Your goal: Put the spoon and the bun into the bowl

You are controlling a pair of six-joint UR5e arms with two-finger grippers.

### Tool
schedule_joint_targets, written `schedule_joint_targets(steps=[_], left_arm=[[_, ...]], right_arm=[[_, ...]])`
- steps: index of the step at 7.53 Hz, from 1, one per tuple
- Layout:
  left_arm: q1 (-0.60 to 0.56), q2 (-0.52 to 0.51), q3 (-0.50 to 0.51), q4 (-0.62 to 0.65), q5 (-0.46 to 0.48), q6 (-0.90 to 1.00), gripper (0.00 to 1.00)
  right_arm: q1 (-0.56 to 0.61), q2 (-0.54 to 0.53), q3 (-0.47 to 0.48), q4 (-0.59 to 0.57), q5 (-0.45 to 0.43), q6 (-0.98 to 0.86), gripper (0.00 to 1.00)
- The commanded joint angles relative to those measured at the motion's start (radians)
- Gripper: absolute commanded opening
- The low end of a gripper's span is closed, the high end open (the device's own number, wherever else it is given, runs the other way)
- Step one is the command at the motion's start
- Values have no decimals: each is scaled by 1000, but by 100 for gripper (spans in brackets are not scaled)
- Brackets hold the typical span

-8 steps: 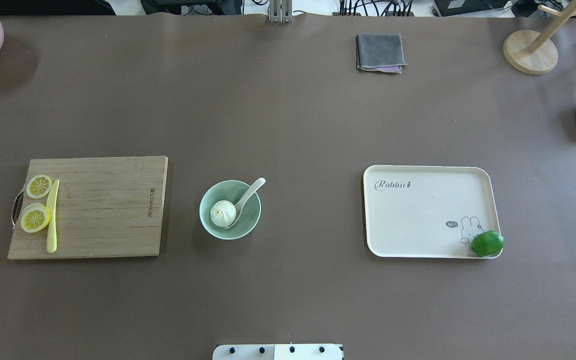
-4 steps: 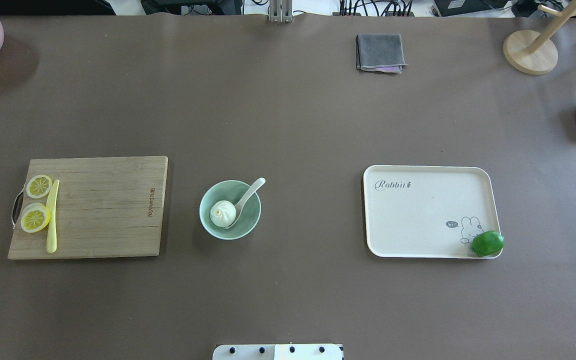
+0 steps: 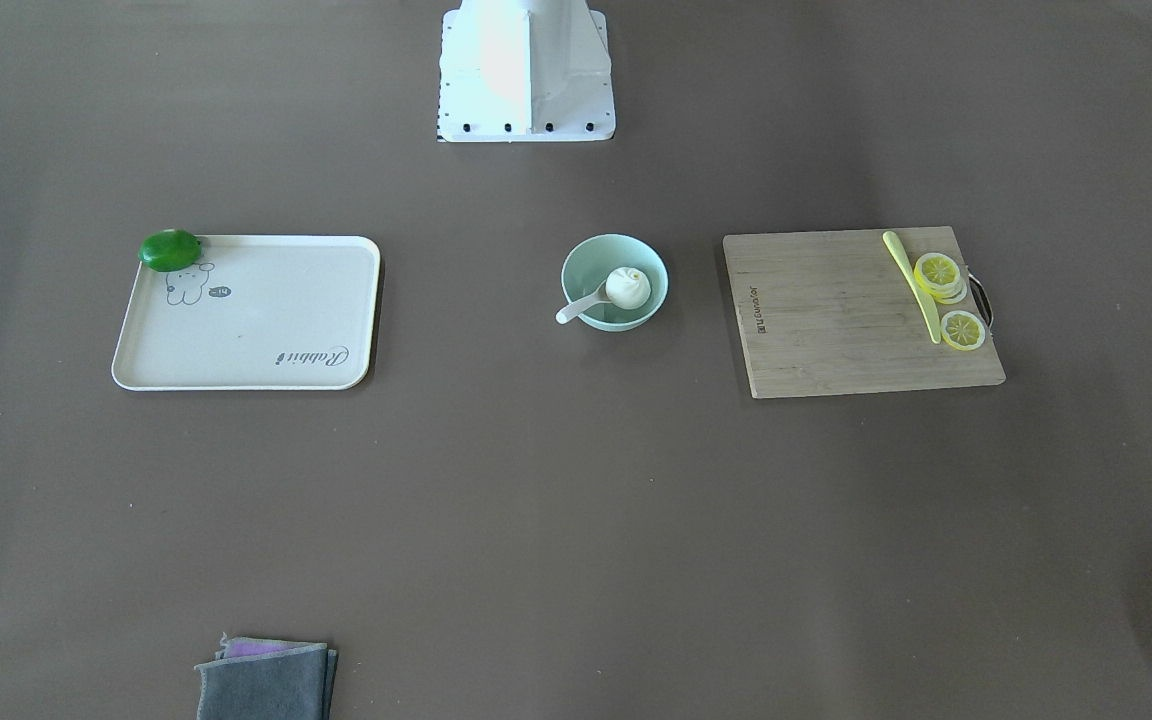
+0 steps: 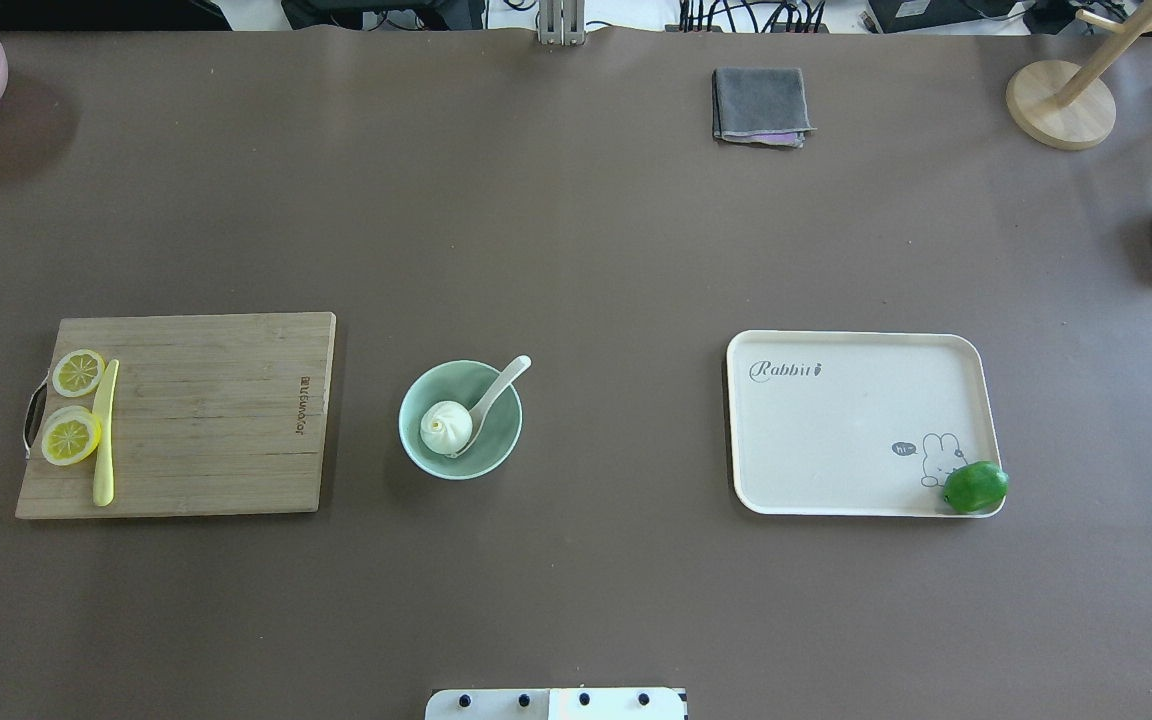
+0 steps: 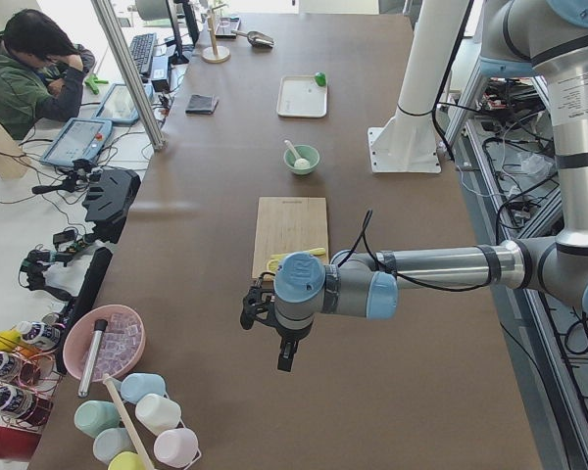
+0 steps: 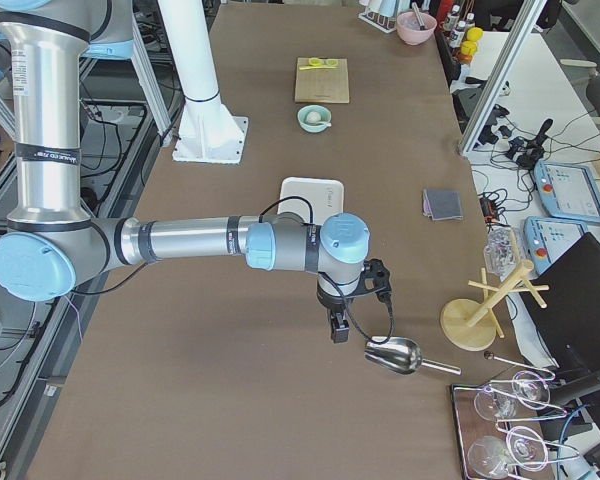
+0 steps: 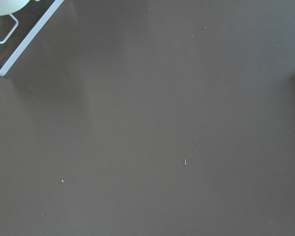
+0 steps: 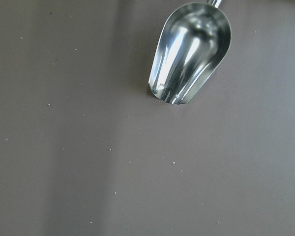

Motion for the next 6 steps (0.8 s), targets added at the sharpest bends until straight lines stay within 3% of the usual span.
schedule_joint_targets(steps=[1, 4, 6], left_arm=[[-5, 6, -38, -3, -3, 3, 98], [-5, 6, -84, 8, -4, 1, 98], [0, -13, -148, 177, -1, -5, 98]], right_arm=[[-12, -11, -4, -2, 3, -2, 100], [-27, -19, -4, -1, 3, 0, 100], [-28, -19, -4, -1, 3, 0, 100]])
